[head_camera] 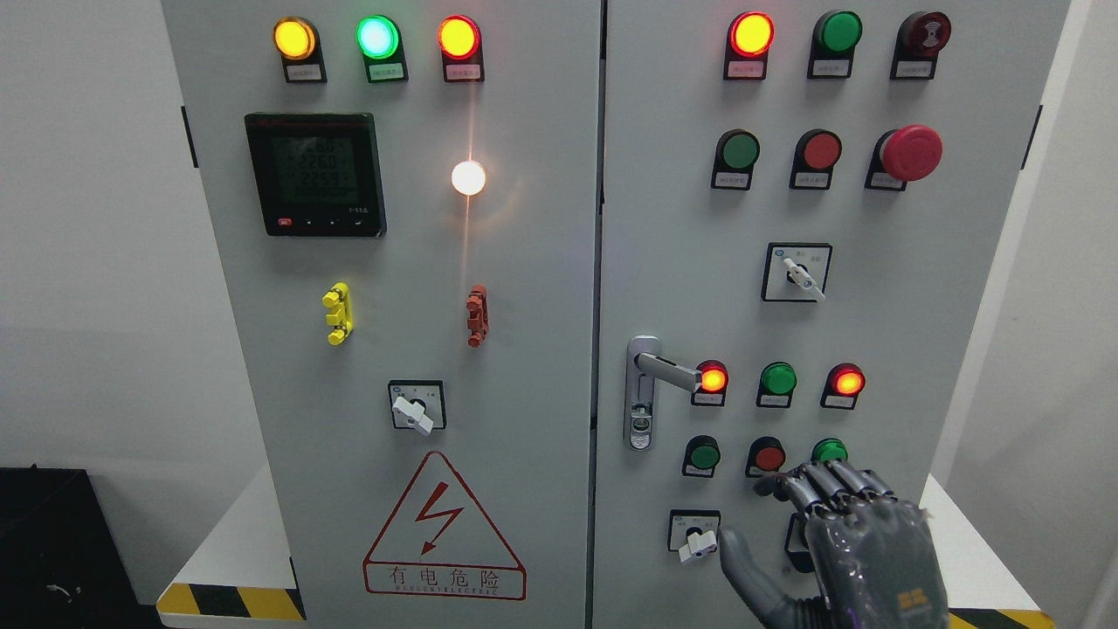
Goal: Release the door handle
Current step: 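Open the right hand and pull it away from the handle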
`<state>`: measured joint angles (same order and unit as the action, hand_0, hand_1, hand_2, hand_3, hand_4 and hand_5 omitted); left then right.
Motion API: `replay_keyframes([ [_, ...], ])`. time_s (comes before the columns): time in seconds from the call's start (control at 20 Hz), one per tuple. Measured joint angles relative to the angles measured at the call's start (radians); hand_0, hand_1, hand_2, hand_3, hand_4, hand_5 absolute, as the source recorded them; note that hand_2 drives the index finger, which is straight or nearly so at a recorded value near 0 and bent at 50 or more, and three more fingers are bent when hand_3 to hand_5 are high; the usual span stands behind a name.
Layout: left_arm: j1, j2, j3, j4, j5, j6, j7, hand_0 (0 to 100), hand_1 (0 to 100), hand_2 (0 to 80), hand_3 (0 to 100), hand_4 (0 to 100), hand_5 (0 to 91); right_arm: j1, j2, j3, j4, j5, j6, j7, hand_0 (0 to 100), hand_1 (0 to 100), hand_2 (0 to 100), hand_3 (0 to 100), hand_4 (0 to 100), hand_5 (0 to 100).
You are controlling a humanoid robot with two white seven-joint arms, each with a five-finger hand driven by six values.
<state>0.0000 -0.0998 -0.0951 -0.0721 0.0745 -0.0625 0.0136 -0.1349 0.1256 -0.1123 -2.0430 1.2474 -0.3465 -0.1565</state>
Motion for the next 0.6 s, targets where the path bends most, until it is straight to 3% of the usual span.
replay_keyframes([
  [0.2, 0.0, 0.0, 0.0, 0.0, 0.0, 0.0, 0.0, 12, 56, 0.0, 0, 0, 0.0, -0.011, 0.002, -0.027, -0.014, -0.032, -0.002, -0.003, 46, 23, 6, 10, 10, 6],
  [0.6, 0.0, 0.0, 0.0, 0.0, 0.0, 0.0, 0.0, 12, 56, 0.0, 0, 0, 0.0, -0.013, 0.005, -0.045, -0.031, -0.056, -0.004, -0.004, 49, 24, 7, 11, 11, 7],
])
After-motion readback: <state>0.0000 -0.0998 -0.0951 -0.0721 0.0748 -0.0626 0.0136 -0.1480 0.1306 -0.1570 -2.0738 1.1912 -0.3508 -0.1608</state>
